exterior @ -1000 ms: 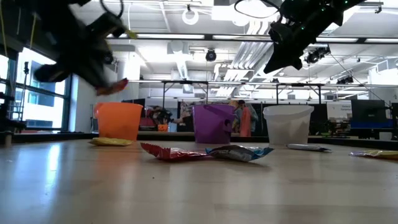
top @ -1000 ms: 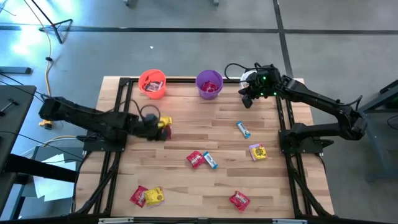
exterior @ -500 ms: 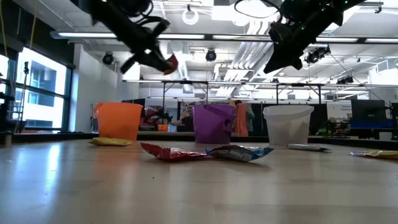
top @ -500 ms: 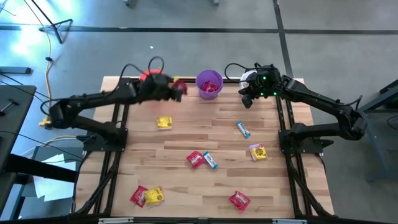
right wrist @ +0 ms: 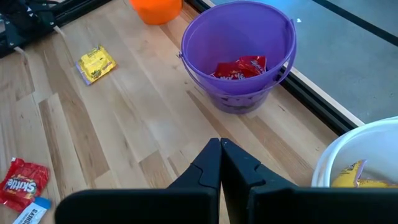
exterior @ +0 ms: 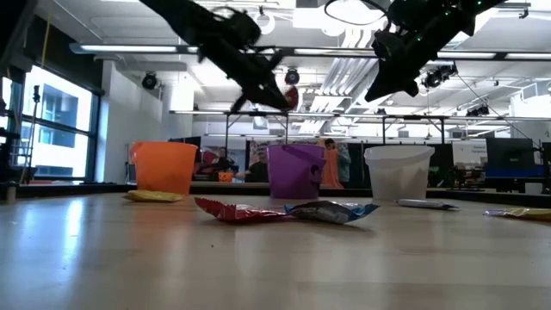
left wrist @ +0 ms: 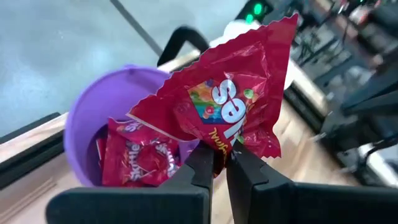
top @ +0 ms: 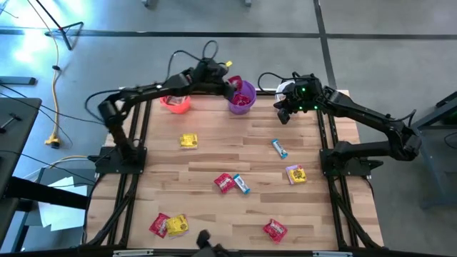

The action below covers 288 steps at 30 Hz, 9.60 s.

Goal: Sort candy
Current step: Put the red candy into the purple bucket, then put the white chocolate bar into the orange bucket, then put the yellow candy into the white bucket

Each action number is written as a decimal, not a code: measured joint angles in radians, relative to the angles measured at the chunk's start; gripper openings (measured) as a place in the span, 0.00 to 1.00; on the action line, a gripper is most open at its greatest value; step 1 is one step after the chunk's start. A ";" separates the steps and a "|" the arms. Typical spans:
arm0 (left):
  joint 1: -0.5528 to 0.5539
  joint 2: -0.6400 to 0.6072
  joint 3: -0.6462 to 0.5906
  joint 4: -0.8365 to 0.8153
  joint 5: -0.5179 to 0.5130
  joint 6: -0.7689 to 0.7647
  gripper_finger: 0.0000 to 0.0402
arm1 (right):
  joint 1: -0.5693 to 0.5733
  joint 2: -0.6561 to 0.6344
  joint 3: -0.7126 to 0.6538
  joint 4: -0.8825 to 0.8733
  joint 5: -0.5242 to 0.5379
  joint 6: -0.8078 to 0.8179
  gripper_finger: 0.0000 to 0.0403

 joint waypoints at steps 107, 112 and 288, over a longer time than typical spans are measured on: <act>-0.551 -0.799 -1.025 0.224 -0.073 -0.498 0.07 | 0.993 0.837 0.358 0.067 0.498 0.724 0.06; -0.543 -0.682 -1.025 0.387 0.038 -0.511 0.20 | 0.963 0.836 0.443 0.072 0.549 0.574 0.01; -0.614 -1.098 -1.112 0.221 -0.460 0.038 0.00 | 1.106 0.262 -0.074 -0.361 0.218 1.313 0.11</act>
